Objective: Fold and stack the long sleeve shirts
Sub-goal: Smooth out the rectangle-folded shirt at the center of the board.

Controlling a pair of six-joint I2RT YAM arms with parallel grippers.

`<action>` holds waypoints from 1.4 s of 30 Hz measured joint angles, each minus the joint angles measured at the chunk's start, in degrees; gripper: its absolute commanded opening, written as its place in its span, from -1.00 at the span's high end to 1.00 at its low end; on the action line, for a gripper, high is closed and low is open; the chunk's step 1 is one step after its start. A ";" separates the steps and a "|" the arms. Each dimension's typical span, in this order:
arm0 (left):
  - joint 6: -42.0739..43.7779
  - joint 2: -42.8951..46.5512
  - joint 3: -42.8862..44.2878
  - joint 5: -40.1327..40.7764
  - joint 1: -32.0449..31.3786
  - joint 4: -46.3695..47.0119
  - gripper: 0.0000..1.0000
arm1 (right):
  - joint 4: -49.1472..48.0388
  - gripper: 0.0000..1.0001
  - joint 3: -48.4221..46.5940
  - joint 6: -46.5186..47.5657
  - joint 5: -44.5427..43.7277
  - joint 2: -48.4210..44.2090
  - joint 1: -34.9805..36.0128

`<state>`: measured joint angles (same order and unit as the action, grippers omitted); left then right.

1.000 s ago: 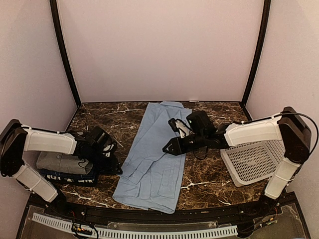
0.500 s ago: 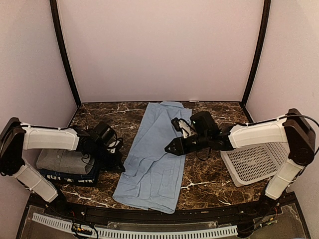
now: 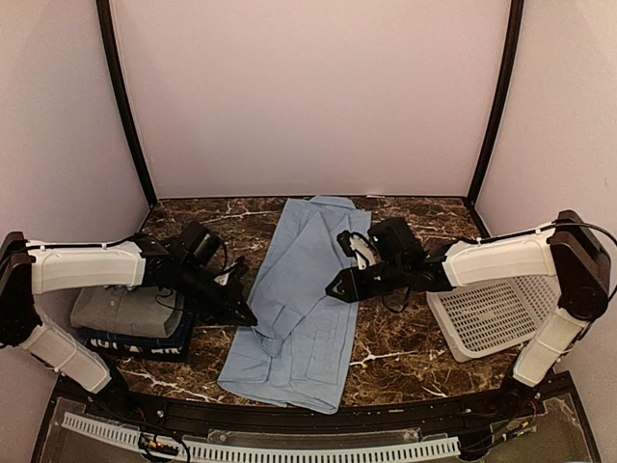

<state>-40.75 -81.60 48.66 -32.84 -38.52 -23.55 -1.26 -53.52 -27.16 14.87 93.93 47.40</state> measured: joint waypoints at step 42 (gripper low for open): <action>1.38 -2.27 -7.93 4.02 0.00 1.97 0.76 | 1.36 0.82 -36.98 -0.17 -4.17 31.26 -10.27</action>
<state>-39.38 -83.88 40.73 -28.82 -38.52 -21.58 0.10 -90.50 -27.33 10.70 125.19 37.12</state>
